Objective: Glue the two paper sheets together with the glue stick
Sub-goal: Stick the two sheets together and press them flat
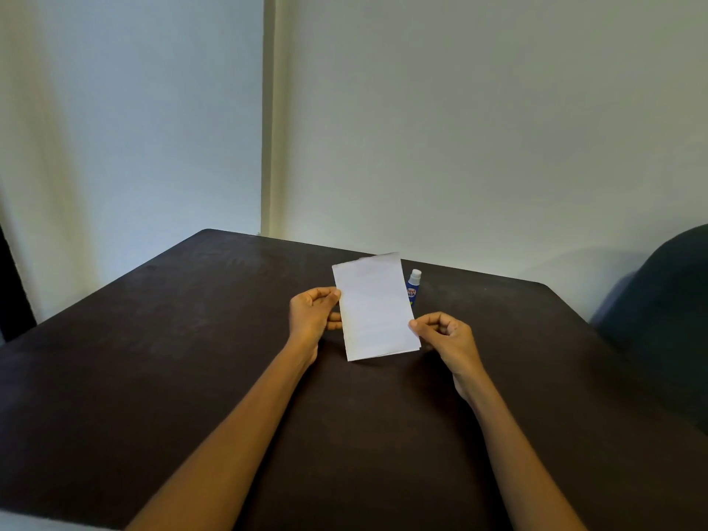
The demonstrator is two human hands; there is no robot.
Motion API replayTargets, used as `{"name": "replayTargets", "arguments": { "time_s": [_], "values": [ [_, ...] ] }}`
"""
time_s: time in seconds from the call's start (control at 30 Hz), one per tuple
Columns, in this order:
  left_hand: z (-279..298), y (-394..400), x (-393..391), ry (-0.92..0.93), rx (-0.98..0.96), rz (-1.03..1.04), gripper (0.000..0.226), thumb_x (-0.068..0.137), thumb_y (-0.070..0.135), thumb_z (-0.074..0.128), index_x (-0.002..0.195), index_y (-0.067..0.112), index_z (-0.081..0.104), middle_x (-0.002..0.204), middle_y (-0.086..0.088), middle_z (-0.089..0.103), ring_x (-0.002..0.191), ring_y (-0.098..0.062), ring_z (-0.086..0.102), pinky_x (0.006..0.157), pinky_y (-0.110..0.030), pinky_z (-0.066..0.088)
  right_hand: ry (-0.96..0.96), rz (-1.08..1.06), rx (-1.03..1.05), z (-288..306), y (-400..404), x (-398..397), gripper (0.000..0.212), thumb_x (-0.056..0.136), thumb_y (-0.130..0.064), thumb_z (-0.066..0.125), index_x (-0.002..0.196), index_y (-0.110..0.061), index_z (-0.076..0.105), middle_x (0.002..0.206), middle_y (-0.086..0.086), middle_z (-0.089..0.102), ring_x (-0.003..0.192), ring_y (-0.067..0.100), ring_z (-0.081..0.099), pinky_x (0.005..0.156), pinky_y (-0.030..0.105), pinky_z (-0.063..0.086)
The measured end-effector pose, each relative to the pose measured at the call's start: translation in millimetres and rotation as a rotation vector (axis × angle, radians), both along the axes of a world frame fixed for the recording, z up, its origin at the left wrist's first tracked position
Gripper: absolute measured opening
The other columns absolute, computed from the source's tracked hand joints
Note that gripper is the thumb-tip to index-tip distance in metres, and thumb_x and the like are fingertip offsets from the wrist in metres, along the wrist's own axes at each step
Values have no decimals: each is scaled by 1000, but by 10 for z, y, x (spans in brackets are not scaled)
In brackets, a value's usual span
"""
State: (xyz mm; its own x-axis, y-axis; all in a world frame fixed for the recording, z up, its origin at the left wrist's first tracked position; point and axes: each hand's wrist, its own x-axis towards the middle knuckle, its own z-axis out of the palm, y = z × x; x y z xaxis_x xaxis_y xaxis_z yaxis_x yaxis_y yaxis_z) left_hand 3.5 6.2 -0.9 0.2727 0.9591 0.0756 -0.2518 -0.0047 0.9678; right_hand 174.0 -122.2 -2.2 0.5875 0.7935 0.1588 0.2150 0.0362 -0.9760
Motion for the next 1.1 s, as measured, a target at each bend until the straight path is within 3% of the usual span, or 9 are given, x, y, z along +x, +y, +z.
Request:
{"name": "replayTargets", "arguments": {
  "time_s": [0.2, 0.37, 0.53, 0.67, 0.83, 1.1],
  "values": [
    [-3, -1, -2, -4, 10, 1, 8, 91, 16, 59, 90, 15, 66, 83, -4, 73, 60, -14, 70, 52, -24, 56, 14, -30, 0, 9, 7, 6, 12, 78, -24, 74, 86, -18, 68, 75, -3, 70, 66, 9, 60, 61, 23, 48],
    [-5, 3, 1, 5, 7, 15, 7, 90, 18, 60, 88, 17, 66, 84, -4, 73, 60, -13, 70, 52, -23, 56, -14, -12, -27, -2, -2, 0, 8, 78, -25, 74, 78, -17, 71, 67, -3, 67, 63, 8, 55, 61, 22, 48],
    [-8, 16, 13, 21, 2, 18, 8, 90, 18, 60, 92, 15, 67, 89, -6, 72, 66, -17, 71, 54, -25, 57, 3, -34, 5, 8, -9, 12, 11, 80, -22, 73, 89, -21, 67, 73, -2, 69, 65, 8, 58, 60, 21, 48],
    [-14, 24, 16, 31, -10, 37, 10, 89, 18, 61, 95, 14, 67, 89, -6, 72, 65, -17, 69, 53, -24, 56, -18, -34, -33, 7, -4, 0, 2, 81, -23, 71, 79, -21, 72, 76, -2, 71, 69, 10, 57, 61, 21, 48],
    [-14, 23, 31, 74, -15, 59, 16, 89, 21, 61, 101, 12, 68, 90, -6, 71, 67, -17, 67, 56, -25, 55, -66, 7, -70, 23, -6, -23, 11, 82, -18, 67, 71, -20, 70, 74, -9, 69, 71, 5, 59, 62, 19, 45],
    [-8, 21, 38, 89, -20, 89, 14, 89, 23, 62, 97, 13, 68, 84, -5, 70, 66, -16, 64, 54, -25, 52, -112, 115, -94, 36, -28, -41, 14, 82, -17, 65, 69, -21, 66, 77, -6, 69, 70, -2, 62, 59, 12, 45]
  ]
}}
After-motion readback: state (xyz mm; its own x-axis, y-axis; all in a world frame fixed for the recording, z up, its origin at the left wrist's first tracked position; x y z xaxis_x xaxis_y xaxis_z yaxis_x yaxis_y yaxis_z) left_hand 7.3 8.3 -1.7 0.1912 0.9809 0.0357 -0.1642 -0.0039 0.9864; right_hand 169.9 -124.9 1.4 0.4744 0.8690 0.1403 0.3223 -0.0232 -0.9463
